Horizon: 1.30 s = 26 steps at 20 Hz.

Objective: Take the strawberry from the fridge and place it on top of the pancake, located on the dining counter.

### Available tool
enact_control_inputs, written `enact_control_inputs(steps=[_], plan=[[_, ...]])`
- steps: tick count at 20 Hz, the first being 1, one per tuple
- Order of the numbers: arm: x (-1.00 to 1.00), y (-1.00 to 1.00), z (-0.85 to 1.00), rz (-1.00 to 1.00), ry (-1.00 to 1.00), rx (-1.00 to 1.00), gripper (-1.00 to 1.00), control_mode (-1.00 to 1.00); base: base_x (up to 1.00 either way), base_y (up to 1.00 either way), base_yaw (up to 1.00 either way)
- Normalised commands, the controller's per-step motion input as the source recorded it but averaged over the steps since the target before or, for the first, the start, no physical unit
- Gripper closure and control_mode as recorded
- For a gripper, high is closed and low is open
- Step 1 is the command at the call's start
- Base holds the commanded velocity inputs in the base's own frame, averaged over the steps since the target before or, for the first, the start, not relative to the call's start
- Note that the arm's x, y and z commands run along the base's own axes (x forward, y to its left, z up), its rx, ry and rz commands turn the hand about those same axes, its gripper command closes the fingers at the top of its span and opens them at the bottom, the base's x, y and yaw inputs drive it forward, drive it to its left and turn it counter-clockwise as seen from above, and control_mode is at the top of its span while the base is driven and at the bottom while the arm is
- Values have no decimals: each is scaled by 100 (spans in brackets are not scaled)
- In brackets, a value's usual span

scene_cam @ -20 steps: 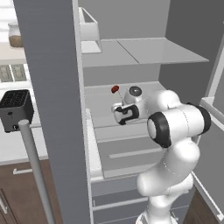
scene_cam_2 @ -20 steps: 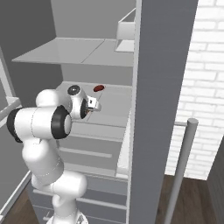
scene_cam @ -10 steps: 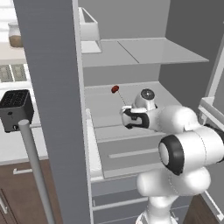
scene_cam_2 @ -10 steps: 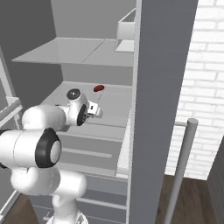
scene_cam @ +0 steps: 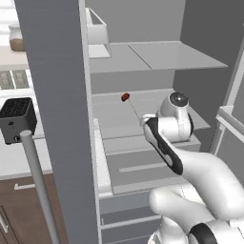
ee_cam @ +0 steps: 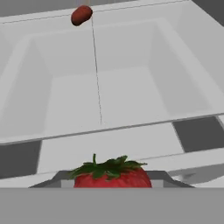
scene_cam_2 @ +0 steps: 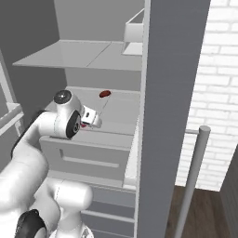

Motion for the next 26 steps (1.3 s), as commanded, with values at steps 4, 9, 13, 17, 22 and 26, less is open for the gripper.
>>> enact_control_inputs(steps=[4, 9, 13, 17, 22, 26], plan=[[-100, 0, 99, 5, 16, 0, 100, -100, 0, 0, 0], [-100, 0, 73, 15, 6, -4, 100, -100, 0, 0, 0], [-100, 0, 74, 12, -1, -3, 100, -100, 0, 0, 0], [-86, 0, 9, 0, -11, -1, 100, -100, 0, 0, 0], [-35, 0, 0, -4, -2, 0, 100, -100, 0, 0, 0], [-24, 0, 0, -11, 0, -1, 100, -100, 0, 0, 0]])
